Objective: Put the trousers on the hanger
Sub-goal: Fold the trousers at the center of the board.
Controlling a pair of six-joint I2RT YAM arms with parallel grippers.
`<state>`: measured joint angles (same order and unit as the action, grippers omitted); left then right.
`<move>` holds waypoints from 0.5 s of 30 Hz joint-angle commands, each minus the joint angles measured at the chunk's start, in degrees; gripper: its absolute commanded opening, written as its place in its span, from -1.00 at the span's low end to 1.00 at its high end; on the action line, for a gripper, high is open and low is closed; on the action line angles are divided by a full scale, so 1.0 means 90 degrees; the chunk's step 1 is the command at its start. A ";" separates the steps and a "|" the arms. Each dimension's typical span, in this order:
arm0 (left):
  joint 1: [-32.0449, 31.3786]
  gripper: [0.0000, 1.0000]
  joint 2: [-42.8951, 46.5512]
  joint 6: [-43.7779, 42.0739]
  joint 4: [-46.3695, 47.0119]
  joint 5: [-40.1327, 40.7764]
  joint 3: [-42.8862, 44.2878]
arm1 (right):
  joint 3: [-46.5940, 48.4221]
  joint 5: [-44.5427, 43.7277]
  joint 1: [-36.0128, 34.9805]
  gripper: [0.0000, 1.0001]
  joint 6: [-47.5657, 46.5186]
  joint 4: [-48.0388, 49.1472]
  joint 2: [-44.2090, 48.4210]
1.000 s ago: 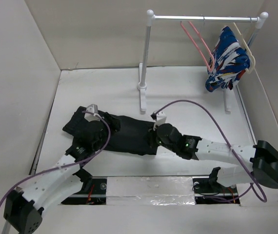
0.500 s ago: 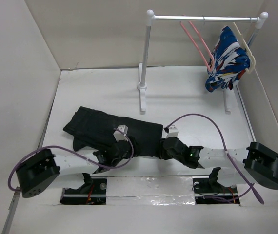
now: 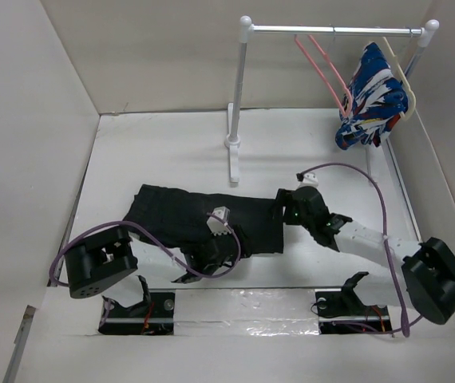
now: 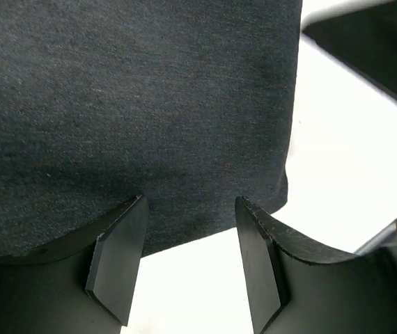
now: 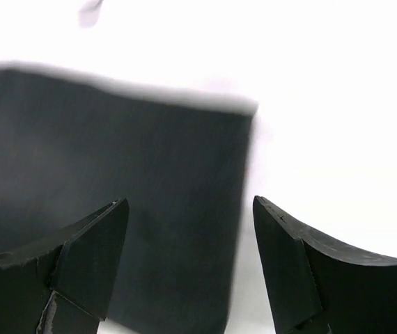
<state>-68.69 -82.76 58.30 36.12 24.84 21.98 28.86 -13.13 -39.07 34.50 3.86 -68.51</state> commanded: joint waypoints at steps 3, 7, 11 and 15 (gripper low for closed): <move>-0.0376 0.02 0.0337 0.0445 -0.0516 0.0296 0.0097 | 0.0562 0.0647 0.0882 0.49 -0.0601 0.0635 -0.0716; -0.0435 0.02 0.0981 0.0358 -0.0965 0.0598 0.0097 | 0.0816 0.0823 0.1196 -0.38 -0.0698 0.0948 -0.1449; -0.0435 0.03 0.1772 0.0027 -0.1444 0.1135 0.0204 | 0.1128 0.1349 0.1450 -0.91 -0.0845 0.1270 -0.2112; -0.0435 0.04 0.2358 -0.0228 -0.1972 0.1517 0.0380 | 0.1772 0.1410 0.1567 -1.00 -0.1030 0.1153 -0.2455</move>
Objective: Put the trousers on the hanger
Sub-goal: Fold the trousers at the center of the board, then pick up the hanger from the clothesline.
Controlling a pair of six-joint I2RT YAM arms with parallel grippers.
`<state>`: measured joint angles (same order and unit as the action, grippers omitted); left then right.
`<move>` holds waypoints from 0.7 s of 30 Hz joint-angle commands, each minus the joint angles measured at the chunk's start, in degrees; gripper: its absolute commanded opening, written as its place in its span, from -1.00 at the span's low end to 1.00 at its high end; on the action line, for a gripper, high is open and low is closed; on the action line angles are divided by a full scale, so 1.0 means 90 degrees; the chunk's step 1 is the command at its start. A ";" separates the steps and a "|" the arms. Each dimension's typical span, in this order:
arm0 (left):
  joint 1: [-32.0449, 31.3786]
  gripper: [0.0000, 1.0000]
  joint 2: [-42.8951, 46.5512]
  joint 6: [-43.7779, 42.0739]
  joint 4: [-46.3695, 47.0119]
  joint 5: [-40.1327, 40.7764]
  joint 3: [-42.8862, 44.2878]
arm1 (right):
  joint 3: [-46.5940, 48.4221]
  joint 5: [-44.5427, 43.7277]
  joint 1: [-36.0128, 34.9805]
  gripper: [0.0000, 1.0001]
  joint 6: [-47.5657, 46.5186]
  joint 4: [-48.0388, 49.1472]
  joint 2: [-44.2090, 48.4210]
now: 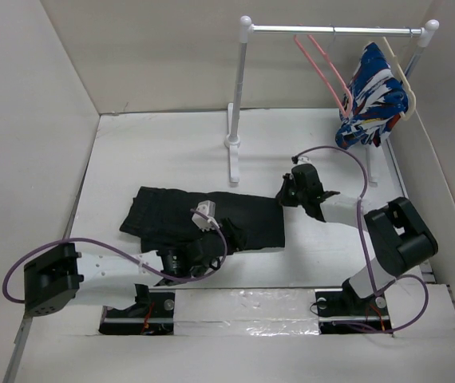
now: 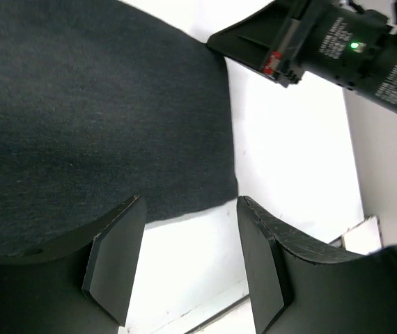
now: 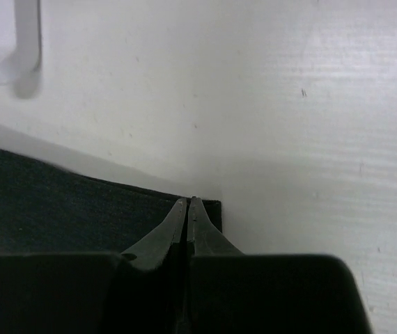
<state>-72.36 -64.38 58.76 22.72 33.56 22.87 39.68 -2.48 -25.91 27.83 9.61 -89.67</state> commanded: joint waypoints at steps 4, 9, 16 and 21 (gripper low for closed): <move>-0.0027 0.06 0.0473 -0.0357 -0.0552 0.0646 0.0281 | 0.1126 0.0470 0.0242 -1.00 -0.0553 0.0437 -0.0398; 0.0032 0.06 0.0493 -0.0483 -0.0688 0.0724 0.0339 | 0.1627 0.0305 0.0038 0.41 -0.0729 -0.0237 -0.0369; 0.0344 -0.62 0.1088 -0.1605 -0.0787 0.0822 0.0642 | 0.0855 0.0070 -0.0577 0.13 -0.1294 -0.0354 0.1903; 0.0344 -0.98 0.1206 -0.1744 -0.0708 0.0900 0.0671 | 0.1439 0.0227 -0.0413 -1.00 -0.1647 -0.1066 0.3563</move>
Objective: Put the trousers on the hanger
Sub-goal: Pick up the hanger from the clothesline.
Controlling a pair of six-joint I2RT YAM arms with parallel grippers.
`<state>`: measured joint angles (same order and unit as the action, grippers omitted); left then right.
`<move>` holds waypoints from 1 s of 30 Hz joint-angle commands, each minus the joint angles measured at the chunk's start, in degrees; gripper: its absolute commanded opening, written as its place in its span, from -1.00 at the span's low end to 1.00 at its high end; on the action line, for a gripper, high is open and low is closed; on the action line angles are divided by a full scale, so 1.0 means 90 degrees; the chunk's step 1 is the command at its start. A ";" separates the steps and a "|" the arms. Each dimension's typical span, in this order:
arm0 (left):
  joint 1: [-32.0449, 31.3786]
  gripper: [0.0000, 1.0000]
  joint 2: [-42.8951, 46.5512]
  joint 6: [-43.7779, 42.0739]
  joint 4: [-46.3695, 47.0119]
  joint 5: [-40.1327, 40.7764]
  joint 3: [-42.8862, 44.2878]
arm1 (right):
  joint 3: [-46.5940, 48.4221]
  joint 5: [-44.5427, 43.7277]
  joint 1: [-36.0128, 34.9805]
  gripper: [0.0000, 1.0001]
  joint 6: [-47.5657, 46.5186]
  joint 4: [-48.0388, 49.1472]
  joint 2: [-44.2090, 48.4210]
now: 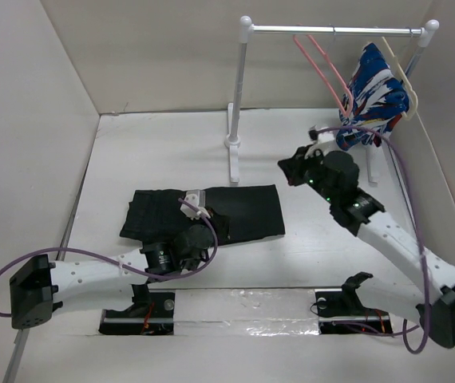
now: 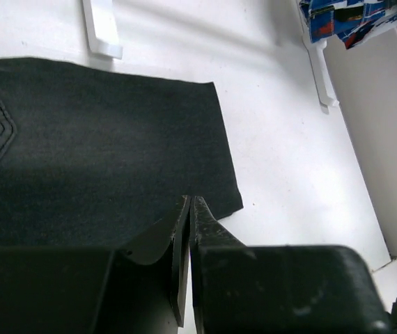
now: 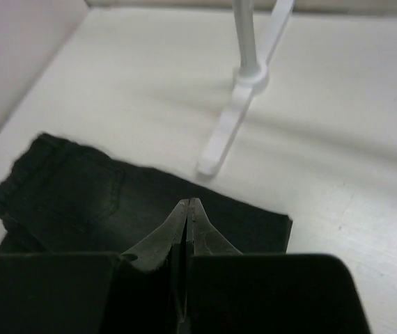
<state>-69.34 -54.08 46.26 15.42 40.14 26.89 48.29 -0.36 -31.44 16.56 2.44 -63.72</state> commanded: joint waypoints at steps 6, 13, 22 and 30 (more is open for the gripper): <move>0.0009 -0.99 -0.0132 -0.0794 0.0269 -0.0026 0.0293 | 0.2473 -0.0419 0.1487 -0.78 -0.0873 -0.1655 0.0665; 0.0009 -0.84 -0.0368 -0.0902 0.0582 -0.0553 0.0215 | 0.3969 0.0381 0.3100 0.85 -0.0834 -0.1638 -0.0379; 0.0009 -0.69 0.0101 -0.0707 0.0415 -0.0632 -0.0263 | 0.5153 0.1133 0.3445 0.71 -0.1303 -0.2303 -0.2060; 0.0009 -0.66 -0.0045 -0.0589 0.0503 -0.0769 -0.0322 | 0.5240 0.1378 0.3503 0.34 -0.1263 -0.2156 -0.2578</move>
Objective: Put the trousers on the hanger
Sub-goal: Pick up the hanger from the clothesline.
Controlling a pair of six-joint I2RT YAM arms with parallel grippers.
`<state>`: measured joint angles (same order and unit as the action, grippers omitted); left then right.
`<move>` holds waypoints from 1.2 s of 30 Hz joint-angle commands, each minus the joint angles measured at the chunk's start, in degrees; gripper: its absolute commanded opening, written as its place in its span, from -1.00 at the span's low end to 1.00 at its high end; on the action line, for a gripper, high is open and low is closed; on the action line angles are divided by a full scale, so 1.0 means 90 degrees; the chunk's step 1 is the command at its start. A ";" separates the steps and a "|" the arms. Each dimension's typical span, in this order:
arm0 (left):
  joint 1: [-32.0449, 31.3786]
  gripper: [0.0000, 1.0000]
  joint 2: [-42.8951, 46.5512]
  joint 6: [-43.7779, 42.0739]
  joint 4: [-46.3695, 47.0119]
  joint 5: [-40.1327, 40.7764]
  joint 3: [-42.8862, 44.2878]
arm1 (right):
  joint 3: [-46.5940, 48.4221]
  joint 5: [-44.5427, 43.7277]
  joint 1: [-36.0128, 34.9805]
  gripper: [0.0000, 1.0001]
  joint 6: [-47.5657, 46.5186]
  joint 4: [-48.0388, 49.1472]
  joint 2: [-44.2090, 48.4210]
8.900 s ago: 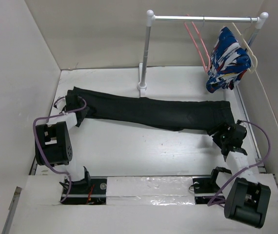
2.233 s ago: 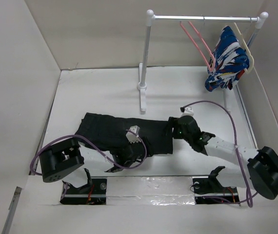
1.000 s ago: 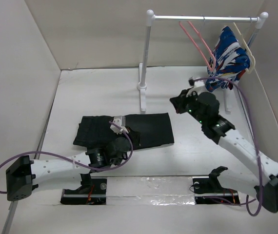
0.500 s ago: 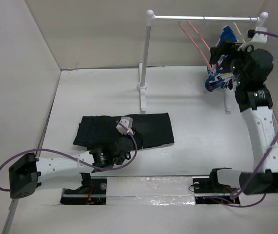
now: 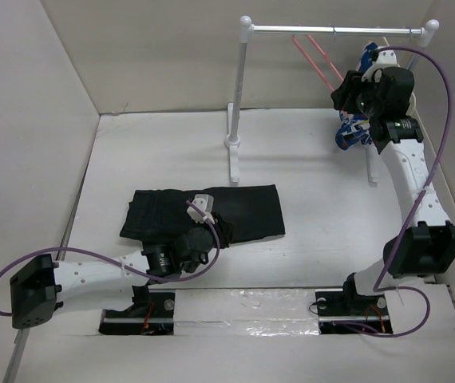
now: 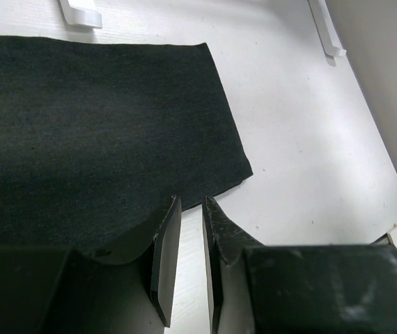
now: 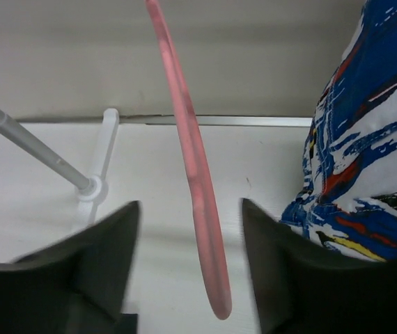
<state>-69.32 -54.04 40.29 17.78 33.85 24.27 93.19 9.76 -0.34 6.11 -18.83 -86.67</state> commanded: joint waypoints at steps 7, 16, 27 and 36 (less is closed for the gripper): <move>0.0007 -0.63 -0.0158 0.0074 0.0300 -0.0118 0.0037 | -0.0012 -0.0098 -0.0353 -0.88 -0.0171 0.0480 0.0079; 0.0007 -0.27 -0.0079 -0.0014 0.0114 -0.0147 0.0321 | -0.0315 -0.0908 -0.0802 -1.00 -0.0053 0.1154 0.0733; 0.0007 0.00 -0.0118 -0.0268 0.0153 -0.0577 0.1004 | -0.1357 -0.1251 -0.0783 -1.00 0.0024 0.1077 0.1553; 0.0065 0.05 -0.0829 -0.0268 0.0436 -0.1202 0.1930 | -0.4590 -0.2244 -0.1805 -1.00 0.0717 0.1662 0.3018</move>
<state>-69.25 -58.48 38.76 18.68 25.67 36.67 57.28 -5.30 -11.53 9.50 -8.56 -62.63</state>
